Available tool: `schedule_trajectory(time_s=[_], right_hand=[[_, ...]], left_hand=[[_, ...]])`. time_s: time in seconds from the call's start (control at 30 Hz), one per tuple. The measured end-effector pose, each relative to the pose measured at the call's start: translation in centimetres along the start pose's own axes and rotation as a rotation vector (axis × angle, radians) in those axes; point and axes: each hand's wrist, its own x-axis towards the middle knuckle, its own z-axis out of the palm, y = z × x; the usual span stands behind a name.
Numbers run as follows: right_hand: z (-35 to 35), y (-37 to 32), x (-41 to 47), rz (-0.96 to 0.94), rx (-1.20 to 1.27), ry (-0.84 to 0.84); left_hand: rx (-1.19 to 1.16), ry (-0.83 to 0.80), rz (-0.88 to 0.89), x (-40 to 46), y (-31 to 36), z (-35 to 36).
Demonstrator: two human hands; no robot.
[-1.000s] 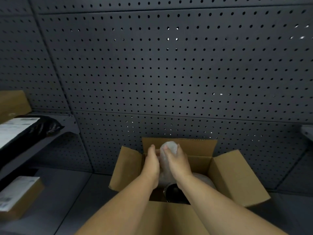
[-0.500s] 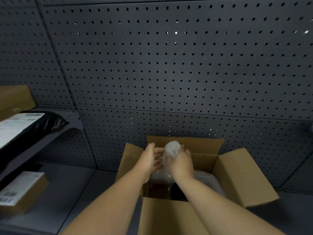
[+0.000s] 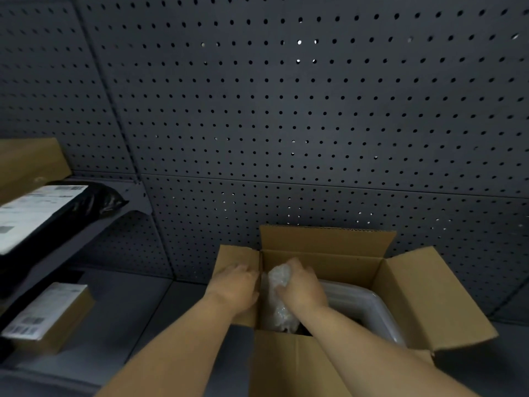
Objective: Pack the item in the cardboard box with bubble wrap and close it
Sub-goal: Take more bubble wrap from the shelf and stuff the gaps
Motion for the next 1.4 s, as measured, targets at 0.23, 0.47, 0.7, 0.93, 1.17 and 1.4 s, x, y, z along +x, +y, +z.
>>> schedule_trajectory(time_s=[0.23,0.47,0.7,0.93,1.17,1.4], right_hand=[[2.9,0.0,1.4,0.034,-0.111,-0.093],[4.6,0.2,2.2,0.063,-0.226,-0.148],[2.9,0.5,2.7,-0.143,-0.421,-0.317],[-1.5,3.1,2.1,-0.709,-0.733,-0.474],[-0.9,4.6,3.4,-0.849,-0.882,-0.538],[1.9,4.5,4.4,-0.460,-0.676,-0.572]], left_hand=[[-0.037,-0.026,0.015,0.3,0.1,0.6],[-0.123,0.010,0.057,0.5,-0.4,1.0],[-0.172,0.003,0.066,0.5,-0.9,1.2],[-0.227,-0.012,0.072,0.6,-0.8,1.7],[-0.283,-0.013,0.058,0.7,-0.8,2.0],[-0.285,-0.006,0.061,0.9,-0.8,1.9]])
